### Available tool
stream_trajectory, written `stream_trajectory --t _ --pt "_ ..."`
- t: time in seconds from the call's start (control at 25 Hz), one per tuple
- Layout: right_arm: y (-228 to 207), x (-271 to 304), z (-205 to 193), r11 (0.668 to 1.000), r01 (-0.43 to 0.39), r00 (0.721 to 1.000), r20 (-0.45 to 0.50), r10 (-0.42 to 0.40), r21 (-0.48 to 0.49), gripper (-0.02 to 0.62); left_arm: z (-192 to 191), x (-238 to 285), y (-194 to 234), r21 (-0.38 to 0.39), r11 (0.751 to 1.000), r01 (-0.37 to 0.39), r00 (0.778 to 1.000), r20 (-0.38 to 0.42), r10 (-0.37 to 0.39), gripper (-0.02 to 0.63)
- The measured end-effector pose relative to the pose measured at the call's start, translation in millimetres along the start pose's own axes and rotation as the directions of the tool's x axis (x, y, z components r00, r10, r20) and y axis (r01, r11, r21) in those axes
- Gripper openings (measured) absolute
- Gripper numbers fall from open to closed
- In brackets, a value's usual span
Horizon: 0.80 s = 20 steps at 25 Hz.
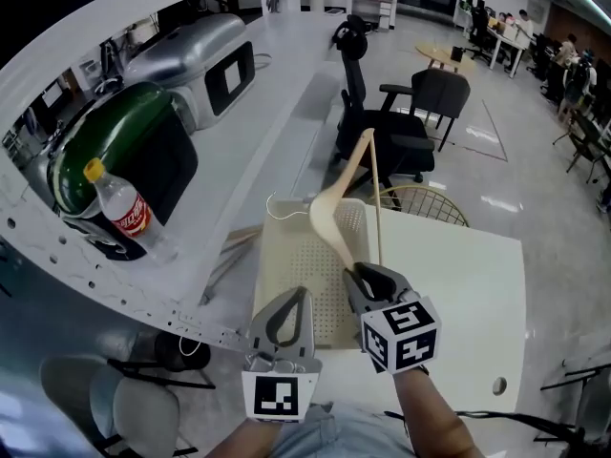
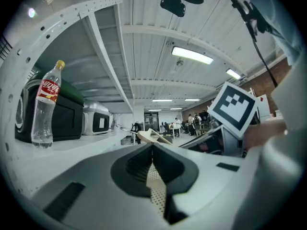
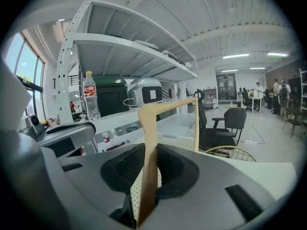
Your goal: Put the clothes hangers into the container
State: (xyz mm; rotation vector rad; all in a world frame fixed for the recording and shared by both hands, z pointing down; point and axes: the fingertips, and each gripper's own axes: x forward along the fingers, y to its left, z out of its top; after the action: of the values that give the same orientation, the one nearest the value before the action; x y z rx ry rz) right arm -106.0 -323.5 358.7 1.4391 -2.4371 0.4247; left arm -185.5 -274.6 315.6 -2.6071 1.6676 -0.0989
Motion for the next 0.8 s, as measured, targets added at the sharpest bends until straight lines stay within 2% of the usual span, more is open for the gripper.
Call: stream_trajectory --t 0.4,0.8 --pt "24.4 67.1 -1.3 0.998 0.024 0.999 -0.030 -0.022 0.051 0.086 -8.1 30.6 53.6 0.005 0.995 0.101 0.995 -0.005 -0.101 0.012" --pt "20.2 115.6 -40.4 0.990 0.053 0.992 -0.124 -0.037 0.129 0.086 -21.7 51.7 78.7 -0.048 0.986 0.162 0.986 -0.041 -0.164 0.012"
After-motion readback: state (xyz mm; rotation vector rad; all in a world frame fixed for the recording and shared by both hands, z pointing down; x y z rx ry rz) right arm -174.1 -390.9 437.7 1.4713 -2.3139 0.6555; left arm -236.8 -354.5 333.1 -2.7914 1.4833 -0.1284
